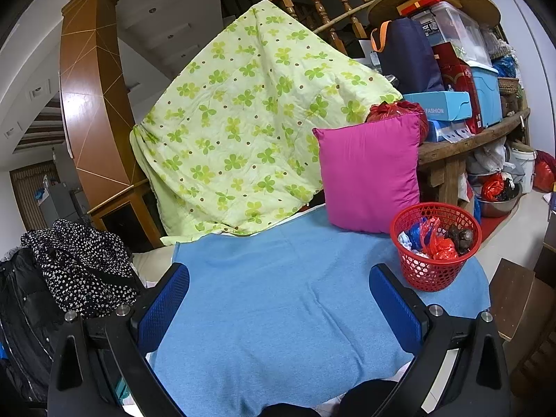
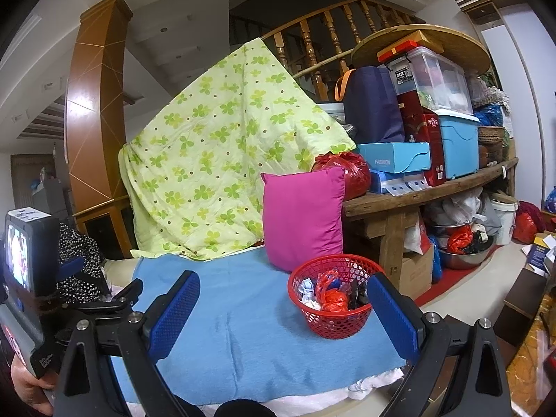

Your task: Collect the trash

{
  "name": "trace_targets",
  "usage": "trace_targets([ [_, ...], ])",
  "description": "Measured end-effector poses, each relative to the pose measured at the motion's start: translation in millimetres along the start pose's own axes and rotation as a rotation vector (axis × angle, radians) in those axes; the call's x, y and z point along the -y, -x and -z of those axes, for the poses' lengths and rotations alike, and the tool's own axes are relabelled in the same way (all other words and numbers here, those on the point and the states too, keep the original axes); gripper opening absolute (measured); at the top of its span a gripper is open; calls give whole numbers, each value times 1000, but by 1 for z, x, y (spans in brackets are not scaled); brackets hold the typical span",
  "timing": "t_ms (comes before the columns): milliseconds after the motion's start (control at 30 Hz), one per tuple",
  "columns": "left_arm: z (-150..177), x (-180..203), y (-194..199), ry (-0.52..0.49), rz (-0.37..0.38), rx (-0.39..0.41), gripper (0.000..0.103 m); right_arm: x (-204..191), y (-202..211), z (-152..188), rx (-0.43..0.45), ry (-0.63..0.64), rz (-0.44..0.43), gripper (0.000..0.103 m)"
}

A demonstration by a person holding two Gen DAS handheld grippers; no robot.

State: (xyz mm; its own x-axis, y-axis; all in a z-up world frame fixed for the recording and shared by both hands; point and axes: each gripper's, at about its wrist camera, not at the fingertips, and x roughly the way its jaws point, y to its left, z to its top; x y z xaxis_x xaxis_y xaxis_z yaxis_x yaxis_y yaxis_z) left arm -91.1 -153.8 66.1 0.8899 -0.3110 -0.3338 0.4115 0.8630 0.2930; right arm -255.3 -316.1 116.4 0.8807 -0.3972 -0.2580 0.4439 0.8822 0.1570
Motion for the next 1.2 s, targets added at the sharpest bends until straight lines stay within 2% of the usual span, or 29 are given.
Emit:
trace_targets([
  [1200, 0, -7, 0, 3, 1, -3, 103, -2, 5, -8, 3, 5, 1, 99],
])
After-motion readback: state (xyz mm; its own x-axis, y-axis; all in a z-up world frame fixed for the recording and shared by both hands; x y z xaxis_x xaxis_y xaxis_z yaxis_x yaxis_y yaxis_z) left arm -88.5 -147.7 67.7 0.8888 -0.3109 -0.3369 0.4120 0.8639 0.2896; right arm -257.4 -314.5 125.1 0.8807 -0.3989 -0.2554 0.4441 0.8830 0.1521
